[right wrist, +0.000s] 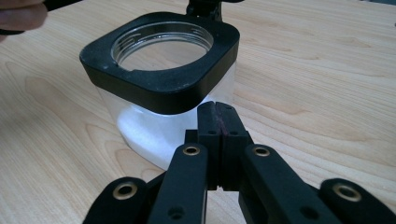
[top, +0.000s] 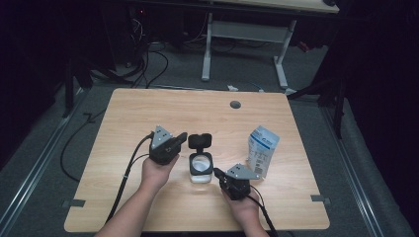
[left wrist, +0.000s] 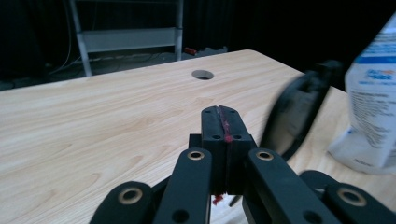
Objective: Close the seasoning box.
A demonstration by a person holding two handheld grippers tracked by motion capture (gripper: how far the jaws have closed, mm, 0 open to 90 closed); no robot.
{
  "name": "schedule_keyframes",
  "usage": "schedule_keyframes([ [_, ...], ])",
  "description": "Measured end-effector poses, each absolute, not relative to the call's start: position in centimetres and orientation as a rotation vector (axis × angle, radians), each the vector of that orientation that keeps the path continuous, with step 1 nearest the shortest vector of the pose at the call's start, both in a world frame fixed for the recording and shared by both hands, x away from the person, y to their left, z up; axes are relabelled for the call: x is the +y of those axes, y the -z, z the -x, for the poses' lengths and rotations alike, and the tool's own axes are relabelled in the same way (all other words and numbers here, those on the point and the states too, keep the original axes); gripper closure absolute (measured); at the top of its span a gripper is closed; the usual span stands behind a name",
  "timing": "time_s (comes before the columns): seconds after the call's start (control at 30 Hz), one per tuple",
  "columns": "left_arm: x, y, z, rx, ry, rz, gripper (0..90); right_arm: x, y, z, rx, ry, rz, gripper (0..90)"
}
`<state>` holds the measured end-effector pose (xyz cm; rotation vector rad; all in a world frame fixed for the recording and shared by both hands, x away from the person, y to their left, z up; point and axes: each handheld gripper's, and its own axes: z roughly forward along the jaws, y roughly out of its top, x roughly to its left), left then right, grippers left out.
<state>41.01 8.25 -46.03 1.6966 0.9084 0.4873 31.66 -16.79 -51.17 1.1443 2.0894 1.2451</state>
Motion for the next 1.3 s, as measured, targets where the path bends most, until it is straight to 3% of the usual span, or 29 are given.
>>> schedule_keyframes([
  [0.33,7.2,46.0,-41.8,0.910,-0.483,-1.703,90.0,-16.6,51.2,-30.0,2.097,-1.273,-1.154,89.9],
  [1.2,7.1,49.0,-36.7,0.869,-0.468,-1.710,89.9,-16.4,51.0,-30.7,2.095,-1.256,-1.160,89.6],
  [1.3,8.1,49.1,-36.1,0.878,-0.471,-1.694,86.0,-16.7,50.9,-30.7,2.085,-1.254,-1.160,89.5],
])
